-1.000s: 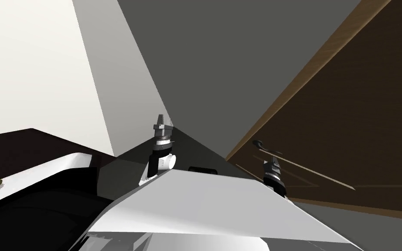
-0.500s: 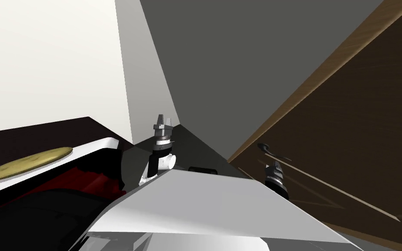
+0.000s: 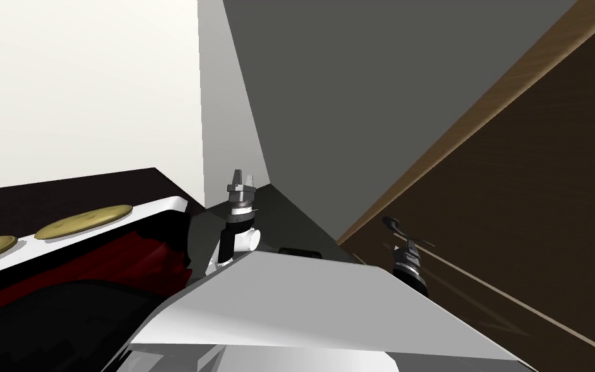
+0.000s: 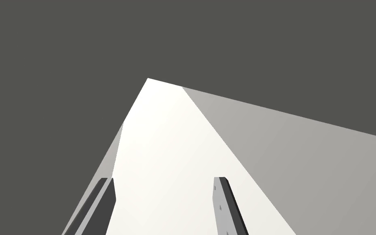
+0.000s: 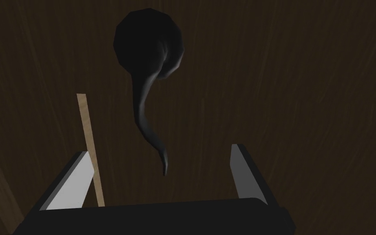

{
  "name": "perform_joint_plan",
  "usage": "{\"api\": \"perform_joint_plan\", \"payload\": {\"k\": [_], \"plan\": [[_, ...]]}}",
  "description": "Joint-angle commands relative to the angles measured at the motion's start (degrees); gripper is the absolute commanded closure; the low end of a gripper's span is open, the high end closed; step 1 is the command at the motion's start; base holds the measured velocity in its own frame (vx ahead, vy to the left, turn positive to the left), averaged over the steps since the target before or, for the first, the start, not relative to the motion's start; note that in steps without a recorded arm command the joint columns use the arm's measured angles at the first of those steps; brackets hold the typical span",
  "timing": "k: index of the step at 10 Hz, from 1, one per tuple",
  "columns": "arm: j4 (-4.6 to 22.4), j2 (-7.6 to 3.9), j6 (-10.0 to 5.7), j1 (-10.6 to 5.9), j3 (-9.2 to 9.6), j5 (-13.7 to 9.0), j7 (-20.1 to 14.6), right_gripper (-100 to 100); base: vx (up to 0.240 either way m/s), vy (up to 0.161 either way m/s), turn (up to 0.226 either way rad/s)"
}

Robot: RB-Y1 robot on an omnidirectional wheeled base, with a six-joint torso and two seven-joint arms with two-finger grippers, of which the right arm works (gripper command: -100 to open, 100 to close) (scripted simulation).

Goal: Pull the door open

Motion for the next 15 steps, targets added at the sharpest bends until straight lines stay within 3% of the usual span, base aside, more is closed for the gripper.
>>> {"api": "perform_joint_plan", "payload": {"k": [1,7,8,13,15], "plan": [[0.29,0.04,-0.12,-0.29,-0.09,-0.05,0.23,-100,0.163,-0.147,0.020],[1.01,0.35,-0.39,-1.11,-0.44,-0.24,0.99,-100,0.130,-0.131,0.014],[1.01,0.35,-0.39,-1.11,-0.44,-0.24,0.99,100,-0.008,0.007,-0.004],[1.01,0.35,-0.39,-1.11,-0.44,-0.24,0.99,100,-0.010,0.009,-0.001],[0.79,0.13,-0.41,-0.87,0.90,0.34,0.15,100,-0.159,-0.013,0.062]]}}
